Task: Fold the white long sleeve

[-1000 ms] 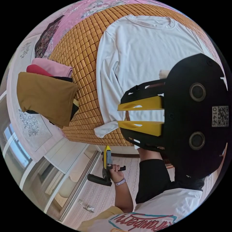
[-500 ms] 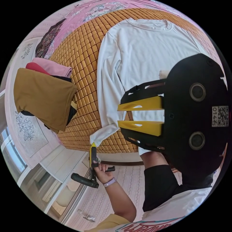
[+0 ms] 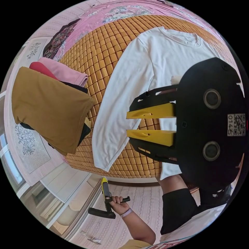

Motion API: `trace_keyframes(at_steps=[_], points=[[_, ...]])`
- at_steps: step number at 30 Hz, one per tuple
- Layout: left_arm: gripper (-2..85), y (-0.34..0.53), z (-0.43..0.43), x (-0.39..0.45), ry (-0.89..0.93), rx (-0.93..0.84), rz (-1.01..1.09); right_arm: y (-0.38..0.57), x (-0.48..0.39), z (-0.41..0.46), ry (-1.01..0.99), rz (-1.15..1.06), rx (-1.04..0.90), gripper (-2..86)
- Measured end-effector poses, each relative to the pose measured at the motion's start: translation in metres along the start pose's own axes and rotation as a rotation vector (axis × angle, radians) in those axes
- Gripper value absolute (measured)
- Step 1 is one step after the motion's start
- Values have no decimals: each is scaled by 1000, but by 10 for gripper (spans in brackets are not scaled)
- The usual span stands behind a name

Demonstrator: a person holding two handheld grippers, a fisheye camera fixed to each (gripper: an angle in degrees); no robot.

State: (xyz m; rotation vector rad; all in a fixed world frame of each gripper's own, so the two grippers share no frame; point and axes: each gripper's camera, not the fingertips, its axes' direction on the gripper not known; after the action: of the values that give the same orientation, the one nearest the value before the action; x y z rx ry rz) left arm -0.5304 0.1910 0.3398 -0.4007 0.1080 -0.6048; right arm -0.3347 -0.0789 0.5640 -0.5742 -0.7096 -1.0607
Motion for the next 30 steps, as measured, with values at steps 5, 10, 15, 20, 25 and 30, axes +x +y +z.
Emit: trace_keyframes(at_steps=[5, 10, 15, 20, 25, 30], points=[[61, -26, 35, -10, -10, -150, -62, -38, -13, 15, -32, -33, 11, 70], [-2, -31, 9, 0, 10, -35, 44, -56, -38, 17, -77, -84, 28, 71], [-9, -4, -2, 58, 76, 13, 302, -72, -58, 11, -150, -99, 72, 72], [-10, 21, 36, 86, 16, -95, 379, -105, -98, 35, -201, -185, 19, 80], [-10, 32, 53, 83, -44, -138, 350, -121, -146, 87, -167, -336, -136, 89], [-10, 35, 51, 75, -15, -110, 320, -124, -155, 104, -66, -359, -152, 42]])
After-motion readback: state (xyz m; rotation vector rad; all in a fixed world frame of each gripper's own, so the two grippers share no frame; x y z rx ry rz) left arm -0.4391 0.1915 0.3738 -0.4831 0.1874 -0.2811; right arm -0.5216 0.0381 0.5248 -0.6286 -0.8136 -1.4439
